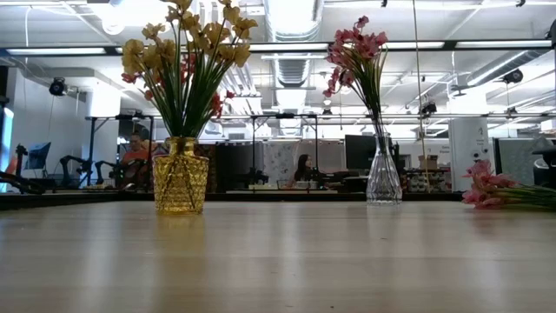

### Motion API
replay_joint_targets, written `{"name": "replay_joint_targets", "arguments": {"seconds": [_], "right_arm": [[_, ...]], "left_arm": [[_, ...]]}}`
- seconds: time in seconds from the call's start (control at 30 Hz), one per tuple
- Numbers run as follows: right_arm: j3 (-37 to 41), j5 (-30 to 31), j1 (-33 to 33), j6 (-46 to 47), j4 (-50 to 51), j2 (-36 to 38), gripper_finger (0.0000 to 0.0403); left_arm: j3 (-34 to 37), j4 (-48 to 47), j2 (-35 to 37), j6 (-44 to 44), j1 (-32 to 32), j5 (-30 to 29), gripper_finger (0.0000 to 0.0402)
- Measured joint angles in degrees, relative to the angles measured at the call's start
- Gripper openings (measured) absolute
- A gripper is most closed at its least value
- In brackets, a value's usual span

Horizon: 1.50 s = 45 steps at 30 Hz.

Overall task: Sort flowers into vase by color
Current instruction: Put the red flower into the purple flower vase

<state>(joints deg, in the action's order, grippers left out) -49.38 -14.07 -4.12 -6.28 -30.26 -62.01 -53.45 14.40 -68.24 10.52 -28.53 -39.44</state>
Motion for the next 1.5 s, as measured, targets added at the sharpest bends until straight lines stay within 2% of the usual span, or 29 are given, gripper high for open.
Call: {"name": "replay_joint_targets", "arguments": {"seconds": [0.23,0.5,0.73,1.0,1.37,1.5], "right_arm": [[-9.3,-3.1,0.0,-2.6,4.0,-7.6,0.0027],[-20.1,-4.5,0.0,-6.7,12.0,-16.2,0.0027],[-24.0,-5.8,0.0,-8.8,14.1,-20.3,0.0027],[-26.1,-5.9,0.0,-9.0,13.8,-21.1,0.0027],[-26.5,-5.5,0.0,-8.1,13.5,-21.5,0.0027],[-26.5,-5.2,0.0,-6.6,13.4,-21.5,0.0027]], "left_arm": [[-1.1,3.4,-3.0,0.9,0.9,0.0,0.0225],[-3.9,3.4,-5.6,1.3,2.2,0.0,0.0226],[-4.3,3.3,-5.9,1.7,2.5,0.1,0.022],[-4.8,3.2,-5.8,2.1,3.1,0.1,0.0157],[-4.9,3.2,-5.8,3.6,4.0,0.4,0.0017],[-4.9,3.4,-5.8,3.9,4.0,0.4,0.0008]]}}
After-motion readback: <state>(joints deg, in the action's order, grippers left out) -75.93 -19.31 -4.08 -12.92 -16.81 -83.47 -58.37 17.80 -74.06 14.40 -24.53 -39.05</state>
